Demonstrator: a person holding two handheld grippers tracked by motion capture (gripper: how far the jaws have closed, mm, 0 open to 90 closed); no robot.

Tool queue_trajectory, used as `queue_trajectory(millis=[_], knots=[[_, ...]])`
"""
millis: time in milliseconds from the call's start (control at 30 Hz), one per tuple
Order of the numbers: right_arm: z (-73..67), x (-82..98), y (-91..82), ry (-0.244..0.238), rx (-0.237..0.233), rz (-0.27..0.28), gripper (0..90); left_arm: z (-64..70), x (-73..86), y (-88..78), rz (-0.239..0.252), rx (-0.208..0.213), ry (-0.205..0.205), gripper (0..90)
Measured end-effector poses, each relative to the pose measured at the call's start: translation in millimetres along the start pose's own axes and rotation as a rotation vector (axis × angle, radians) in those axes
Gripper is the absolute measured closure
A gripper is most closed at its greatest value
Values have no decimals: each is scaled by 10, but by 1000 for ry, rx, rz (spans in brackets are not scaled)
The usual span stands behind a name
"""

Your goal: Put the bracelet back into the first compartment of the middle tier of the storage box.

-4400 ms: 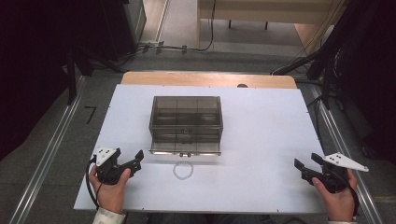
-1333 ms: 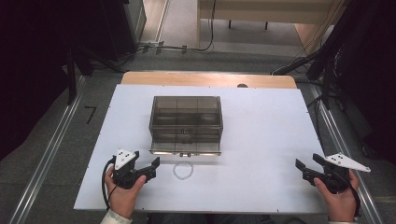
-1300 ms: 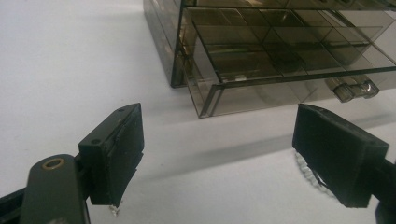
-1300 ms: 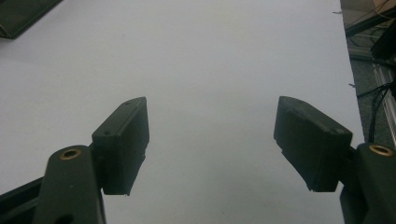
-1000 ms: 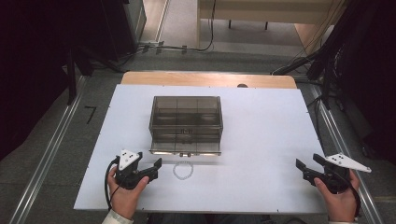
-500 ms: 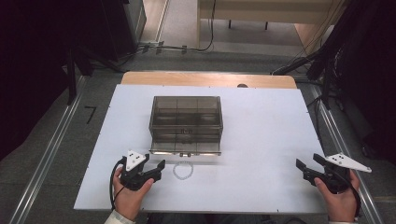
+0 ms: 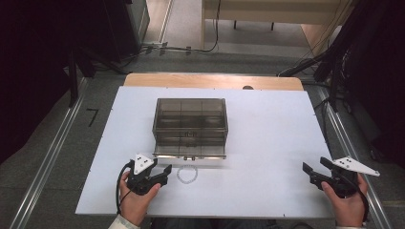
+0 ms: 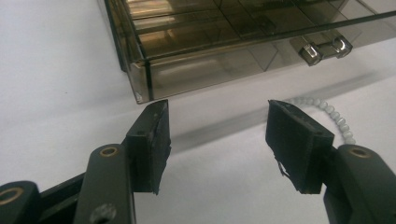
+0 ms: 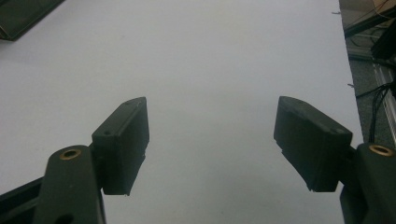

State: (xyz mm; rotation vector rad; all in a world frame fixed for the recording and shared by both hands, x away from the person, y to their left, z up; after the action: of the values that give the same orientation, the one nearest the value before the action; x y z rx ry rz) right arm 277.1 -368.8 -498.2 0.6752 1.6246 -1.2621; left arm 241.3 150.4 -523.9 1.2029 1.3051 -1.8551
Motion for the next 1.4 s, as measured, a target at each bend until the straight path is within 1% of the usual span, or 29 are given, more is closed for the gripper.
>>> queue_trajectory(millis=[333, 433, 867, 1100, 1200, 1333, 1400], knots=[[4, -1, -5, 3, 3, 0, 251, 65, 14, 46, -20, 25, 18, 466], [6, -1, -7, 3, 4, 0, 250, 72, 16, 55, -23, 30, 16, 506], [9, -1, -11, 1, 3, 1, 251, 124, 33, 95, -45, 57, 27, 519], [13, 0, -14, 3, 5, 1, 251, 142, 41, 116, -50, 63, 30, 528], [13, 0, -14, 2, 6, 1, 250, 157, 46, 123, -54, 67, 41, 537], [15, 0, -15, 2, 6, 0, 250, 179, 51, 142, -57, 73, 46, 541], [15, 0, -15, 2, 6, 0, 250, 190, 55, 156, -56, 77, 41, 553]])
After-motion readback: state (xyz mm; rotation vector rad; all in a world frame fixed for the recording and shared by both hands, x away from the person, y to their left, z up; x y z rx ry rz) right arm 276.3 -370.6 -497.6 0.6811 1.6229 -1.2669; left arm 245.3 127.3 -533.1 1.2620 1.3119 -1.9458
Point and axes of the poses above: each handheld gripper's, and its own axes: y roughly forward along the jaws, x roughly out of its underside, z roughly to its right, the point moved 4 cm from there along y, roughly forward along the jaws, and after that the axes turned 11 degrees about z, right-handed, at the moved point
